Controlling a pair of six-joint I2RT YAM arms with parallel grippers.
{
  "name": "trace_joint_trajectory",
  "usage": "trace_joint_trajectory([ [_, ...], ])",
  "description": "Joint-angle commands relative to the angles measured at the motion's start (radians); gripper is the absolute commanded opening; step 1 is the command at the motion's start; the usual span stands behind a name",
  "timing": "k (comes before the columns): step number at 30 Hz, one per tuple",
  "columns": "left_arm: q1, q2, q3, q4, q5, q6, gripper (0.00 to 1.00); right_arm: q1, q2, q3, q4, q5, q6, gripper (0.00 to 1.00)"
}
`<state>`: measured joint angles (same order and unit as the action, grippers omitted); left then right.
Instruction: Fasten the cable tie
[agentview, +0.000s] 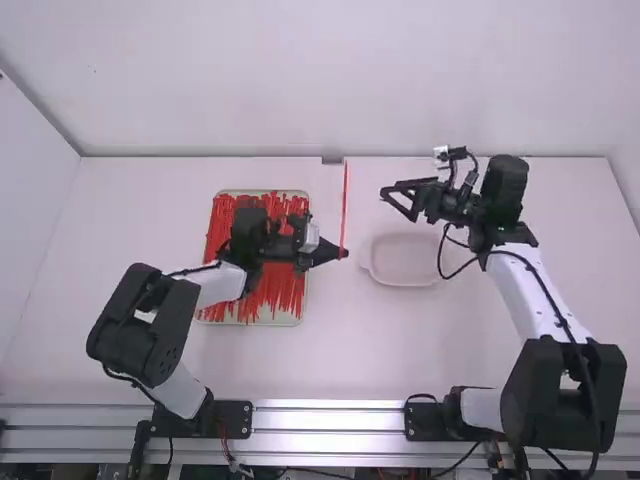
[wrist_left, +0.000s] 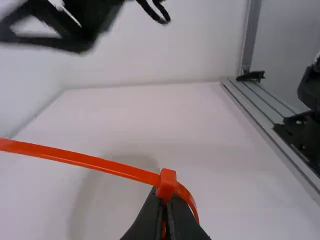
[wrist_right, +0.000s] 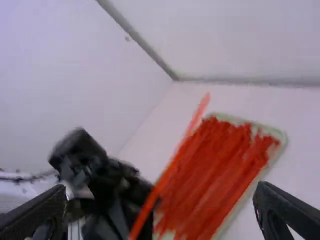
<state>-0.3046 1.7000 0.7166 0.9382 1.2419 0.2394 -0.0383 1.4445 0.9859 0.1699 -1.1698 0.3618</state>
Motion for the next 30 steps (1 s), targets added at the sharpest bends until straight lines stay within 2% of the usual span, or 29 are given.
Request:
trace_joint_trajectory([
  [1,-0.002,-0.002,0.045,0.010,-0.003,-0.043,0.02,-0.007,-0.006,0.012,-0.053,-0.003,-0.163,0.98],
  [4,-0.002,-0.002,0.085,0.009,-0.002,-0.043,0.02,0.022,-0.006,-0.017,-0.064,-0.006,-0.187,0.98],
  [12,-0.003,-0.002,0.150,0.027,-0.001,-0.097,0.02,0.100,-0.006,-0.070,0.120,-0.042,-0.102,0.98],
  [19,-0.006,-0.002,0.167,0.136,0.047,-0.143,0.02,0.196,-0.006,-0.084,0.245,-0.031,0.010,0.99],
  [23,-0.006,-0.002,0.167,0.194,0.085,-0.148,0.02,0.223,-0.006,-0.083,0.265,-0.031,0.009,0.99],
  [26,-0.018,-0.002,0.167,0.206,0.063,-0.169,0.02,0.250,-0.006,-0.083,0.273,-0.029,0.009,0.89],
  [27,-0.018,-0.002,0.167,0.202,0.055,-0.169,0.02,0.261,-0.006,-0.083,0.273,-0.024,0.009,0.83],
  [29,-0.014,-0.002,0.167,0.200,0.056,-0.169,0.02,0.274,-0.006,-0.083,0.272,-0.009,0.009,0.63],
  [30,-0.014,-0.002,0.167,0.200,0.056,-0.169,0.02,0.276,-0.006,-0.083,0.272,-0.008,0.009,0.59],
])
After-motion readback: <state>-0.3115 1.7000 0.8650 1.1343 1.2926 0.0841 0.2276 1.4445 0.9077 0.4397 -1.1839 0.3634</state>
